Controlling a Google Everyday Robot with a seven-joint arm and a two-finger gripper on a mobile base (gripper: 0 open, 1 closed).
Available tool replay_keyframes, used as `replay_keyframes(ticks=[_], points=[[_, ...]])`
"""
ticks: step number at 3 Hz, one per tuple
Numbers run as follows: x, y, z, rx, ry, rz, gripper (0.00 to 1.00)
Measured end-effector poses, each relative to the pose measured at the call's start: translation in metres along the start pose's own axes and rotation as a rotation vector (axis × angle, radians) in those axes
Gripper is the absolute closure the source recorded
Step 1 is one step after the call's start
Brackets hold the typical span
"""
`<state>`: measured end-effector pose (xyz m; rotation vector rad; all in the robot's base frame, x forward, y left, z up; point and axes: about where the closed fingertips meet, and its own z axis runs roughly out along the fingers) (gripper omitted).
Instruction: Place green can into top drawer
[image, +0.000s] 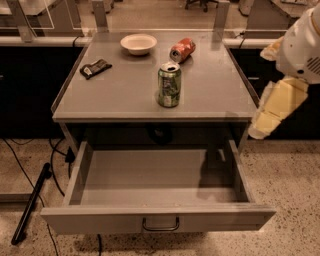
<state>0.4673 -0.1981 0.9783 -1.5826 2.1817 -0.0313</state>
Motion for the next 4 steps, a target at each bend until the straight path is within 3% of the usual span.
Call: replay_keyframes(ticks=[2, 3, 4], points=[[-0.047, -0.035, 0.019, 0.013, -0.156, 0.032, 0.0], [-0.071, -0.057, 0.042, 0.003, -0.206, 0.047, 0.0], [-0.112, -0.084, 0.088, -0.019, -0.21, 0.05, 0.0]])
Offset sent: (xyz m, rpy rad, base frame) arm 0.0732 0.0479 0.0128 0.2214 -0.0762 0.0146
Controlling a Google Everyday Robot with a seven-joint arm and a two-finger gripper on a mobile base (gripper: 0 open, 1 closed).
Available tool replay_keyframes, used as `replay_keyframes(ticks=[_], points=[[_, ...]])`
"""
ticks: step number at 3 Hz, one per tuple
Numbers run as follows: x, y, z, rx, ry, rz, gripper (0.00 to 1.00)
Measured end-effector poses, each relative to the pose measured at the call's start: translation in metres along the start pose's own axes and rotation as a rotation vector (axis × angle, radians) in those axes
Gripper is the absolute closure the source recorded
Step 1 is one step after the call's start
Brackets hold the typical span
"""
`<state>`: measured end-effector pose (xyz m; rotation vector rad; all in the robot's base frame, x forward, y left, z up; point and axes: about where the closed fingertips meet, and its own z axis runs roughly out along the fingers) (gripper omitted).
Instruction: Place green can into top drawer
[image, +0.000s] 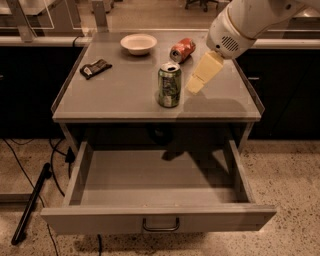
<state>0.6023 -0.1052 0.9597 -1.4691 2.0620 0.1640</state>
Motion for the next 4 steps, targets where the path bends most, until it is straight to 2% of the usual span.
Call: replay_keyframes(ticks=[1, 2, 3, 4], points=[[0.0, 0.0, 0.0, 0.0, 0.0, 0.0, 0.0], [0.013, 0.0, 0.012, -0.016, 0.027, 0.03, 0.0], [0.027, 0.002, 0.033, -0.047, 0.045, 0.067, 0.0], [0.031, 0.004, 0.056, -0.081, 0.029, 0.094, 0.0]])
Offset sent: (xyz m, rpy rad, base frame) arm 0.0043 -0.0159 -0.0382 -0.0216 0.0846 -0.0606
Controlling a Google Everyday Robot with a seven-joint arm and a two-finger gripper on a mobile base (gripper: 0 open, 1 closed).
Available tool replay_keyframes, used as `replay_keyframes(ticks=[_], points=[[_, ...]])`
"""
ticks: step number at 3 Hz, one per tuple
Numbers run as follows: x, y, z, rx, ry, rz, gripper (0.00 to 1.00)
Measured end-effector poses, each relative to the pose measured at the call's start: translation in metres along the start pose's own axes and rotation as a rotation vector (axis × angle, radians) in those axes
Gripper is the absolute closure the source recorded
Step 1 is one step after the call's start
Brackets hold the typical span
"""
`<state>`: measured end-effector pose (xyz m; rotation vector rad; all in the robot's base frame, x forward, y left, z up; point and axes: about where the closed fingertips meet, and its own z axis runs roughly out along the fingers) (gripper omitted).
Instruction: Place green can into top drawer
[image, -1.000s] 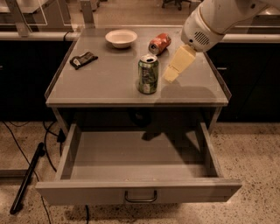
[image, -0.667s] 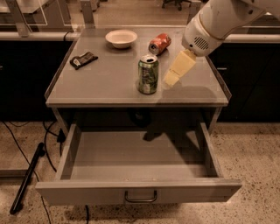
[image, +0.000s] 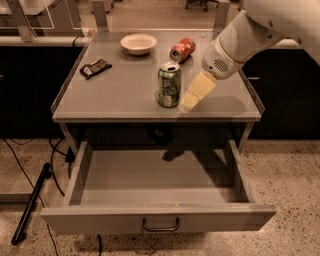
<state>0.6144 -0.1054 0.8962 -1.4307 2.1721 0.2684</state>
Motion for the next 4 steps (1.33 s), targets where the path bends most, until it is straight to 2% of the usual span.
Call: replay_keyframes(ticks=[1, 2, 4], points=[[-0.006, -0.001, 0.027, -0.028, -0.044, 0.014, 0.0], [-0.012, -0.004, 0.039, -0.025, -0.081, 0.014, 0.0], [-0.028, -0.008, 0.054, 0.044, -0.153, -0.022, 0.0]])
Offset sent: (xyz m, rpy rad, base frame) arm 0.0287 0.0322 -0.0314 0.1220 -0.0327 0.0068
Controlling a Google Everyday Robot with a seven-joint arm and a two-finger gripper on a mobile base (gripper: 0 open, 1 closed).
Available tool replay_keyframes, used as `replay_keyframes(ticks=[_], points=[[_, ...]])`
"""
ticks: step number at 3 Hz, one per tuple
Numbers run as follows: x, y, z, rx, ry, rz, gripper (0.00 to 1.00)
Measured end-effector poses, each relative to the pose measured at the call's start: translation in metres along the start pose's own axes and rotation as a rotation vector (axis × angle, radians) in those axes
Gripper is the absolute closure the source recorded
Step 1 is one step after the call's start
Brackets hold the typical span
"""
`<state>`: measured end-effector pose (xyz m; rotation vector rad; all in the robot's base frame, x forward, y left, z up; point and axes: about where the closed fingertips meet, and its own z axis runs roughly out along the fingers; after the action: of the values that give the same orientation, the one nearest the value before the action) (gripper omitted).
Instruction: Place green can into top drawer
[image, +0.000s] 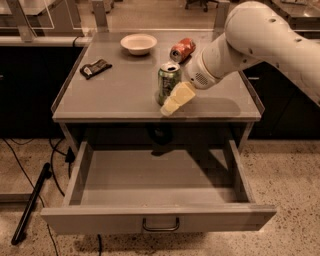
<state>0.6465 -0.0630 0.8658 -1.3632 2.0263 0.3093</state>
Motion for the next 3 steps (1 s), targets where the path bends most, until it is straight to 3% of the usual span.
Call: replay_keyframes(ticks=[2, 3], points=[[-0.007, -0.007, 0.02, 0.065, -0.016, -0.033, 0.0], [-0.01, -0.011, 0.031, 0.066, -0.02, -0.039, 0.15]])
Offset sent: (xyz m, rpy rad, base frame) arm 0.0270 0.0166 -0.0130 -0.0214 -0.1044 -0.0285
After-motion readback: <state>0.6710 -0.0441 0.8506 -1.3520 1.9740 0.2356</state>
